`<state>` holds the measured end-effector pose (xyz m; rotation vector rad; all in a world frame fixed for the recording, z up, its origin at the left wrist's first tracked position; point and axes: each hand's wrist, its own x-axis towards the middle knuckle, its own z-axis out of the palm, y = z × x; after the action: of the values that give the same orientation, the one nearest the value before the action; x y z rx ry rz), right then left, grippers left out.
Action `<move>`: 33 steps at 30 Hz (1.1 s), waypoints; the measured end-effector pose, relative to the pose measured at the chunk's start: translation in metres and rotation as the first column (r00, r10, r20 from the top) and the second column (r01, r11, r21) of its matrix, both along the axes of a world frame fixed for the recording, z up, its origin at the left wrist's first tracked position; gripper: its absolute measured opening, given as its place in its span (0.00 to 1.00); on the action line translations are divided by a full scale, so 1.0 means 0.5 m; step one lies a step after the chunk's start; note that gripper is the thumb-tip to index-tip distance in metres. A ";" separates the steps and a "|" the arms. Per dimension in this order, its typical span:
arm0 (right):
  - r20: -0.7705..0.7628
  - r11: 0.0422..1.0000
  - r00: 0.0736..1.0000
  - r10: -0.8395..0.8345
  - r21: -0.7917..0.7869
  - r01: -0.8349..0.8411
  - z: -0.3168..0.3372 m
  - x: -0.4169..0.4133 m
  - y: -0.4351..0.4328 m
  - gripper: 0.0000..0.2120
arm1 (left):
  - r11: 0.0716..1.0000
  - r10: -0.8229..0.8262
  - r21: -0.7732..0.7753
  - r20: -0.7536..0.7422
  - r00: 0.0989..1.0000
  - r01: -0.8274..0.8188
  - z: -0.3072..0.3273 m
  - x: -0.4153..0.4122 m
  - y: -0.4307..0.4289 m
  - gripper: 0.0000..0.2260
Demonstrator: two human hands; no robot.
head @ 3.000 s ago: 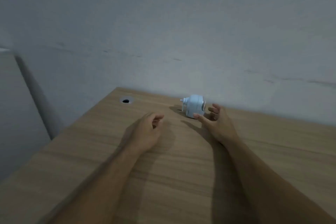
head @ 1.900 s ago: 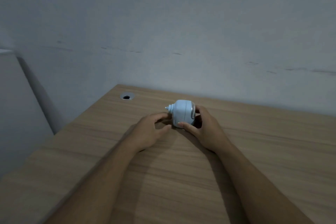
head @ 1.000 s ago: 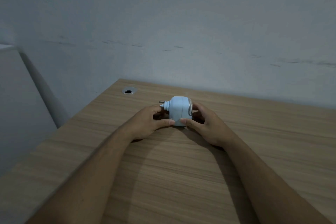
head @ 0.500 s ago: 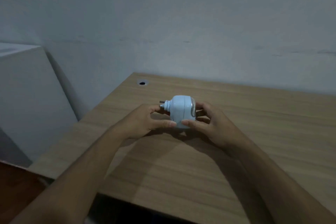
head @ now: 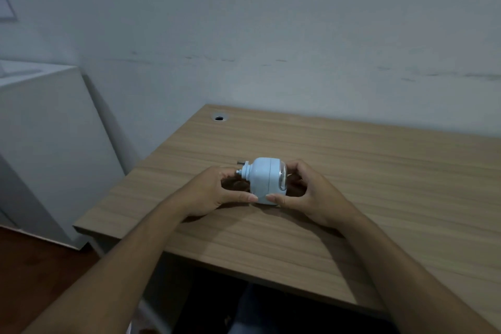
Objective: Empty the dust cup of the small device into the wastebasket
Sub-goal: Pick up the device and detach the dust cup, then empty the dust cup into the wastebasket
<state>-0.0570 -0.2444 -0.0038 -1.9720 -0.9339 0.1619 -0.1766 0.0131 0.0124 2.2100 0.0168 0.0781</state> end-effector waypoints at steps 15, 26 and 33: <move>-0.025 0.998 0.999 -0.040 -0.043 0.039 0.011 0.035 -0.024 0.26 | 0.981 0.144 0.140 -0.045 0.988 -0.137 0.003 -0.058 0.123 0.32; -0.042 1.000 0.999 -0.016 0.014 0.017 0.067 0.028 -0.009 0.58 | 0.969 0.166 0.193 -0.033 0.986 -0.156 0.043 -0.090 0.139 0.23; 0.211 0.996 0.973 0.093 -0.032 -0.088 0.227 0.011 0.107 0.40 | 0.961 0.214 0.162 0.087 0.973 -0.225 0.124 -0.124 0.171 0.30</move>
<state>-0.0517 -0.1911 0.1097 -1.9959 -1.1652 0.0132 -0.2388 0.0986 0.0742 2.3682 0.2253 0.2892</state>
